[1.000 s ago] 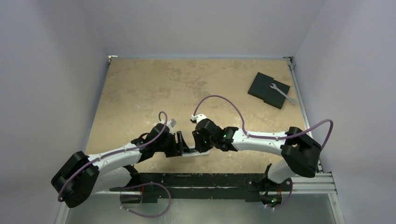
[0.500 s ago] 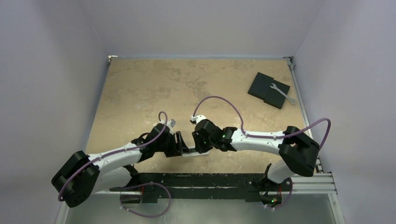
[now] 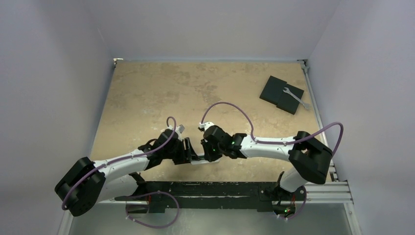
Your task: Load the batteries into the remote control
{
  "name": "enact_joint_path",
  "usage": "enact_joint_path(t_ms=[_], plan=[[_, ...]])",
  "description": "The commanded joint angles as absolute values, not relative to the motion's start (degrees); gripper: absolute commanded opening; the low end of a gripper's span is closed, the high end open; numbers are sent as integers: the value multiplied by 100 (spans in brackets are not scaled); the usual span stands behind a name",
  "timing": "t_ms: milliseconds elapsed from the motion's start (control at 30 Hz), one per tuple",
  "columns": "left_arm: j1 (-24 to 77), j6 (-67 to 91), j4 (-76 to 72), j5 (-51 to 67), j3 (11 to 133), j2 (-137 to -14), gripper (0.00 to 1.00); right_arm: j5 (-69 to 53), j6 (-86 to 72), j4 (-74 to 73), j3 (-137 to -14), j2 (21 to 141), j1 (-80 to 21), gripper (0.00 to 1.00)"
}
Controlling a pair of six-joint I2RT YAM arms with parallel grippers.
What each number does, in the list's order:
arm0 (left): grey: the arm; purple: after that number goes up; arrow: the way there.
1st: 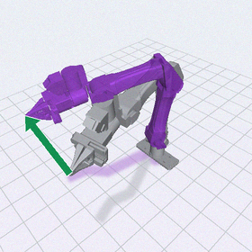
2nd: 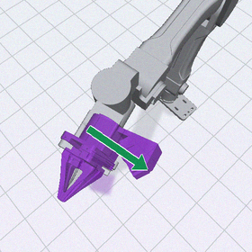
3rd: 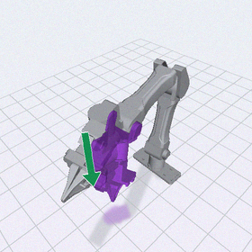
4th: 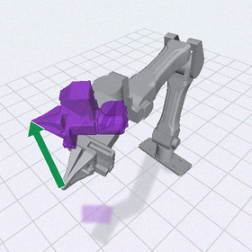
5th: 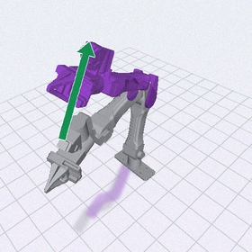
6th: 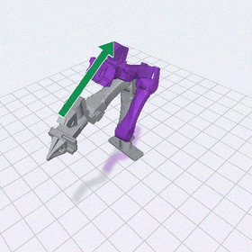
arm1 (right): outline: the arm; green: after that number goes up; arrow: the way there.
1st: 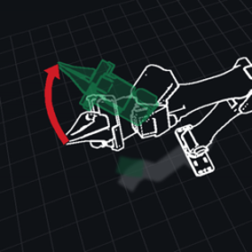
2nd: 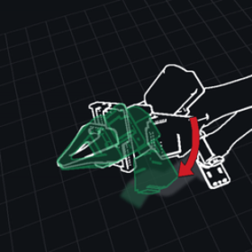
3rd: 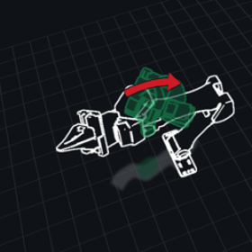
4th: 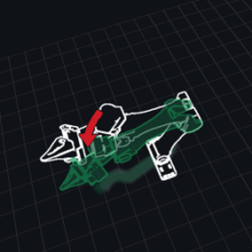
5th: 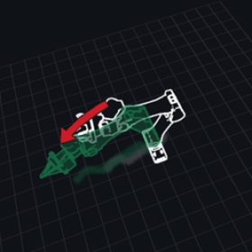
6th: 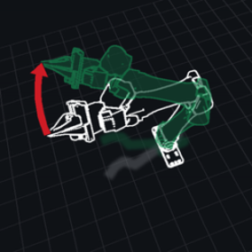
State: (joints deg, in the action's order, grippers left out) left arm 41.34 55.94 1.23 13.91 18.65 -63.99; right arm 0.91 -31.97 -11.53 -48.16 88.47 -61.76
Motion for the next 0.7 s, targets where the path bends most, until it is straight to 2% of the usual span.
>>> enact_joint_path(t_ms=[0, 667], plan=[[4153, 5434, 106, 1274, 2006, -6478, 54, 9, -3244, -969, -4791, 8875, -6152, 14], [4155, 5390, -60, 1291, 2023, -6546, 54, -18, -3104, -1102, -4993, 9194, -6152, 9]])
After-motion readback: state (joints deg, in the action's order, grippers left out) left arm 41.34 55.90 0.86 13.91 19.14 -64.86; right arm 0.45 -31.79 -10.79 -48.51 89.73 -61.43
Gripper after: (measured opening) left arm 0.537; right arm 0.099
